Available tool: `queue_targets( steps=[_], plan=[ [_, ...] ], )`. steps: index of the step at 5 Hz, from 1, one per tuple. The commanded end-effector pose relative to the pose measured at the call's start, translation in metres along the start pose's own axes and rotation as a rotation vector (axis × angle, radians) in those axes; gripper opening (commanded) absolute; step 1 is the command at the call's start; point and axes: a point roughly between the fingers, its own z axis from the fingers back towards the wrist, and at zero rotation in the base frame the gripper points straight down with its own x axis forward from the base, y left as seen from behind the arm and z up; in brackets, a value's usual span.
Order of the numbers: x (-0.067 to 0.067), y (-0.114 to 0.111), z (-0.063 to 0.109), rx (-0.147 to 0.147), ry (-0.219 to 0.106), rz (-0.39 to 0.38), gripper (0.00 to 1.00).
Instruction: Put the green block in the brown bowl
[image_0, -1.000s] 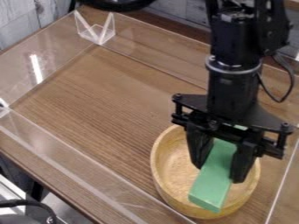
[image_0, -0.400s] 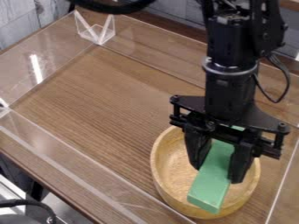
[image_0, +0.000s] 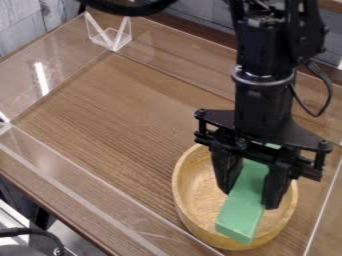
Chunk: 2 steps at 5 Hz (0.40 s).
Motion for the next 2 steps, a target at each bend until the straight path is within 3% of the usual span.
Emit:
queue_targets(
  steps=[1, 2],
  plan=[
    [0.0013, -0.0013, 0.0080, -0.020, -0.029, 0.002, 0.00],
    [0.0014, -0.0014, 0.0078, -0.022, -0.026, 0.004, 0.00]
  ],
)
